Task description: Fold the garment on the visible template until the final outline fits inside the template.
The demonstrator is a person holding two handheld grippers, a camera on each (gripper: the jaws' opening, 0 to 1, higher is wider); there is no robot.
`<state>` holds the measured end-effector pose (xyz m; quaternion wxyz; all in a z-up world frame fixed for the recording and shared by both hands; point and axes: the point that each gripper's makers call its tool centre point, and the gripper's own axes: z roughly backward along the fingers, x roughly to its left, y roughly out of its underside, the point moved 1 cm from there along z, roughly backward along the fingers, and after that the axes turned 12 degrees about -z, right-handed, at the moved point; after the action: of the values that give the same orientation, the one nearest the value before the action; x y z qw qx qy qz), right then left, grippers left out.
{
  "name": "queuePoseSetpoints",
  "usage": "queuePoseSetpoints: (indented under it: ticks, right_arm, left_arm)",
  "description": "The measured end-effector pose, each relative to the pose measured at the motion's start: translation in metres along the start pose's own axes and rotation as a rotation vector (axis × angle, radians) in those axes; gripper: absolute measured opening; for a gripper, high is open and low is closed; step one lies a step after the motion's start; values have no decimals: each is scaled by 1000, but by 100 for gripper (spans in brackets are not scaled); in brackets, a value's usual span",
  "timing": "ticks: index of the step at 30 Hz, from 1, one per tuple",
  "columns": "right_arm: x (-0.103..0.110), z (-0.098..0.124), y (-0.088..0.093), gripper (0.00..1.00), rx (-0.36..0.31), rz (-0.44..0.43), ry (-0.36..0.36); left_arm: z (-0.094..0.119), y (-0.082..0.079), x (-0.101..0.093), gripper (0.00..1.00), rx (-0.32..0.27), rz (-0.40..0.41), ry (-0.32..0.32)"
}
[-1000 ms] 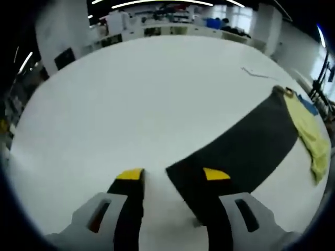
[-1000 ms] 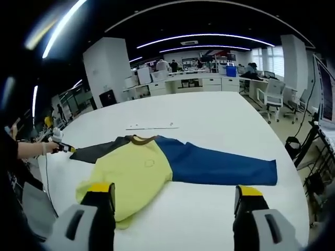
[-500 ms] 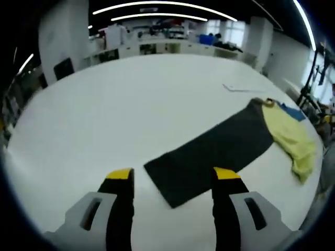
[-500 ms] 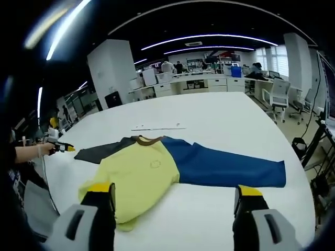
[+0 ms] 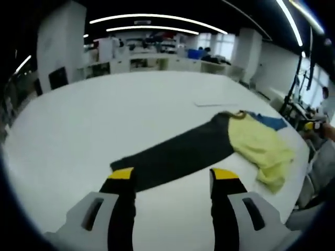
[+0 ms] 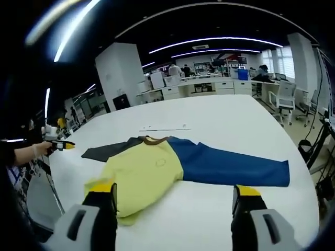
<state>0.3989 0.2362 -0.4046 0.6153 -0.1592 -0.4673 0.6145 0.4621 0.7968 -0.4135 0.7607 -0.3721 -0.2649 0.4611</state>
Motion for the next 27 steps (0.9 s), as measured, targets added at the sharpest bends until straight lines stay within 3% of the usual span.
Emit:
queuePoseSetpoints:
  ticks: [8,16,24,27]
  right_arm:
    - [-18,4,1,90,-26,3,-29]
    - [-16,2,11,90,-43,-10,-57]
    - [7,0,27,88,-27,16,-93]
    - [18,-1,44,79,23,38,-111]
  left_arm:
    - [-4,-7,-40,50,-44,29,20]
    - [-7,-19,-69,48,-89,56,45]
    - [-2,-12,-75,47,-102,70,57]
    - [1,-7,-73,46,-107,86,56]
